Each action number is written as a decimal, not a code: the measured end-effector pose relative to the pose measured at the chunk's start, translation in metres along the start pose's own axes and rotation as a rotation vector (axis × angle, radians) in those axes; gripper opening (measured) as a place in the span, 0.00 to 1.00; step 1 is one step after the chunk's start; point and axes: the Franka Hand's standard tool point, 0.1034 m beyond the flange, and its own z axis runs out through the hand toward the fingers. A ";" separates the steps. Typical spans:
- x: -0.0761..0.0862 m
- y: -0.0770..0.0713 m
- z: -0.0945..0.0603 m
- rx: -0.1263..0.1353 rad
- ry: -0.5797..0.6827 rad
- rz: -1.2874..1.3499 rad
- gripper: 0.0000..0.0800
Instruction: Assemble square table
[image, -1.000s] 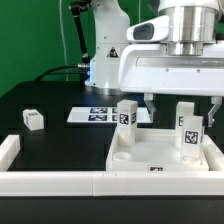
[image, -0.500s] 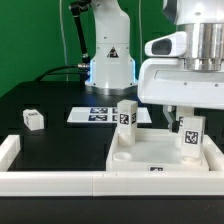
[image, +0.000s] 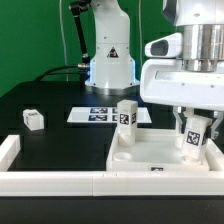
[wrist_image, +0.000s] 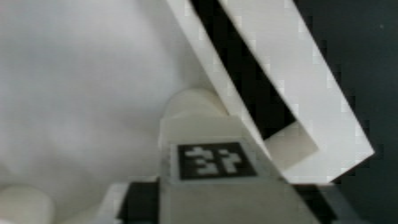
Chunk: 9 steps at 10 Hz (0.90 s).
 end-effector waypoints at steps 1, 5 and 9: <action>0.000 0.000 0.000 0.000 0.000 0.055 0.36; -0.001 0.000 0.001 -0.001 -0.001 0.350 0.36; 0.007 0.005 0.003 0.018 -0.057 0.965 0.36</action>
Offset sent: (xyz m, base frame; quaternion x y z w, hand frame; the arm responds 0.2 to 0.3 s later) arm 0.0000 0.0000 0.0000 0.0000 0.0000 0.1938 0.9810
